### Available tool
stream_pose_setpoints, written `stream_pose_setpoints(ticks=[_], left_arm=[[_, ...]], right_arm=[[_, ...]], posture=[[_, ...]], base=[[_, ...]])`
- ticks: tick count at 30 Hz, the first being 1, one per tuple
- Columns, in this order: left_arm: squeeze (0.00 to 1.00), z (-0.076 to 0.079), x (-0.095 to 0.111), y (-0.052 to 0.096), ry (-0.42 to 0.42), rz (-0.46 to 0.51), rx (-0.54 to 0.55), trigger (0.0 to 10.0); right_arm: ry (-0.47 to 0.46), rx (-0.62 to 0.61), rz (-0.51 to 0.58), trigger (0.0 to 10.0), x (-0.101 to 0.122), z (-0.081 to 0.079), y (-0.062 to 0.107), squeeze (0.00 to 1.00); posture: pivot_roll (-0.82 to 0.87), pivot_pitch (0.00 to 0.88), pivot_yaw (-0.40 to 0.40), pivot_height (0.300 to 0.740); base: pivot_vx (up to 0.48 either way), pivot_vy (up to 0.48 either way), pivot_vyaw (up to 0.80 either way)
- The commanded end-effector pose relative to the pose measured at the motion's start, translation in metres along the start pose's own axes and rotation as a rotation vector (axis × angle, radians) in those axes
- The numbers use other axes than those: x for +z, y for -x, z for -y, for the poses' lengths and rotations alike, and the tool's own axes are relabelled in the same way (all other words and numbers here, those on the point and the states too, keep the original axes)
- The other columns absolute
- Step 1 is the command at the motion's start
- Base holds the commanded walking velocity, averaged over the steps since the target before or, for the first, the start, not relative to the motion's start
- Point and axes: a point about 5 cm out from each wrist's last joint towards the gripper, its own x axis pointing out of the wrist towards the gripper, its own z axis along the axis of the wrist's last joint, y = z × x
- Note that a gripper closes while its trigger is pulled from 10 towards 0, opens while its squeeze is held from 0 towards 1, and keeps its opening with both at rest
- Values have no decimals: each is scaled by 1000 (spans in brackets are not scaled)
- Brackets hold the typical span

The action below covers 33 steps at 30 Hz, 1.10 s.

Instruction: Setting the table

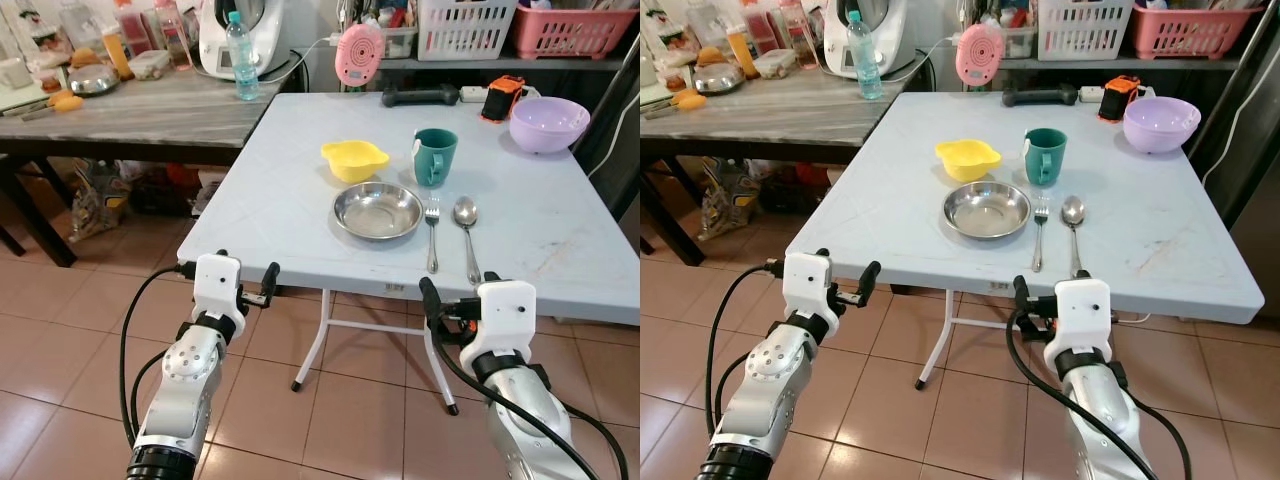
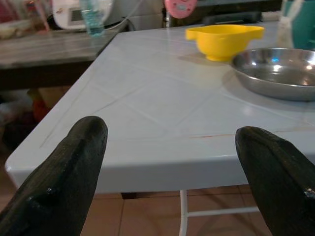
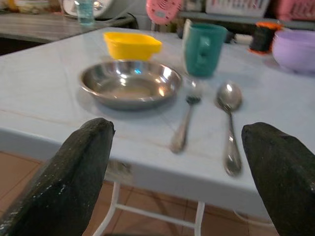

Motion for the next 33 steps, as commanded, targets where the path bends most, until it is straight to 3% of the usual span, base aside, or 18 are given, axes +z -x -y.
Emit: stream_pose_setpoints(ticks=[1, 12, 28, 33], left_arm=[[0, -4, -4, 4, 7, -4, 39, 10000], [0, -7, 0, 6, 7, 24, 81, 10000], [0, -6, 16, -6, 13, 65, -6, 10000], [0, -4, 18, -9, 15, 71, -34, 10000]], right_arm=[[-3, 38, -10, 10000, 0, -4, -3, 0], [-17, 44, -20, 10000, 0, -4, -6, 0], [-49, 8, -16, 10000, -2, -7, -3, 0], [-54, -17, -18, 10000, -2, -6, -2, 0]], posture=[[-150, 0, 4, 740], [-143, 0, -7, 740], [-157, 1, 54, 740], [-166, 2, 68, 740]], base=[[0, 0, 0], [0, 0, 0], [0, 0, -752], [48, 0, 0]])
